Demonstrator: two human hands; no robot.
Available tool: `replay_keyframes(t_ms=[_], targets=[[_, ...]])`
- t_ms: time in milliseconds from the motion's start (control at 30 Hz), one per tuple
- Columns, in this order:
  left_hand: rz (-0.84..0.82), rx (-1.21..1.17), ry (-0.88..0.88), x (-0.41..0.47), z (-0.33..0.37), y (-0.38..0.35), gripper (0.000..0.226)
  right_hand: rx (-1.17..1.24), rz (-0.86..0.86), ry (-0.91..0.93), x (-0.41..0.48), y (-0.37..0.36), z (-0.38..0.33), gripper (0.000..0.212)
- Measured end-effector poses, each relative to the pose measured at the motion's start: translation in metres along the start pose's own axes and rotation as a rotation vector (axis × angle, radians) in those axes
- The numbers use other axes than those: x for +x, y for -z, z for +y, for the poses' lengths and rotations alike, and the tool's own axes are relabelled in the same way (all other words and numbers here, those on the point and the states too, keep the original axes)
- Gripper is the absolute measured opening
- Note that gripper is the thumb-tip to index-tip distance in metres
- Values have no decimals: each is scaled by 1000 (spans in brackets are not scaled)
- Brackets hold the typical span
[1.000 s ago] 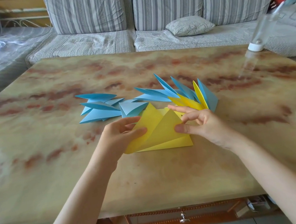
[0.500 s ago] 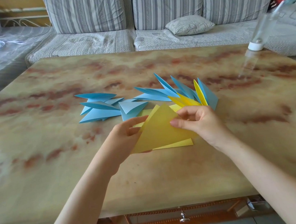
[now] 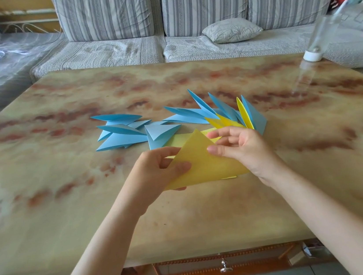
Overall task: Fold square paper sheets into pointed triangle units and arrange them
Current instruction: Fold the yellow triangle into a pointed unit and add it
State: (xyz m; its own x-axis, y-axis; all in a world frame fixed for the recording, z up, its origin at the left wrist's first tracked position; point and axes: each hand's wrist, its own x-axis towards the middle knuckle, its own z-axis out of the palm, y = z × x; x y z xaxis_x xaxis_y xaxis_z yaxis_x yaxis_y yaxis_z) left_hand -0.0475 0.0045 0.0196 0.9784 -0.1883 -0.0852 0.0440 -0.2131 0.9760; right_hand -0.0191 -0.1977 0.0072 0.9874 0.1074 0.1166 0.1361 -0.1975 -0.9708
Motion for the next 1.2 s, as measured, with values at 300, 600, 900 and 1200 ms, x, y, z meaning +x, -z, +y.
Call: replay_keyframes(t_ms=[300,600,900,1200], targets=[[25,116,-14,2,-1,-1,22,-24,73,8,-1,-2,-3,8],[208,128,-133,6,0,-4,10,-54,-33,19,-5,-7,-8,10],[315,120,-149,5,3,-7,12,-29,-63,51,-9,-12,-14,12],[296,36,-134,4,4,-9,14,-41,-63,42,-9,-13,-16,8]])
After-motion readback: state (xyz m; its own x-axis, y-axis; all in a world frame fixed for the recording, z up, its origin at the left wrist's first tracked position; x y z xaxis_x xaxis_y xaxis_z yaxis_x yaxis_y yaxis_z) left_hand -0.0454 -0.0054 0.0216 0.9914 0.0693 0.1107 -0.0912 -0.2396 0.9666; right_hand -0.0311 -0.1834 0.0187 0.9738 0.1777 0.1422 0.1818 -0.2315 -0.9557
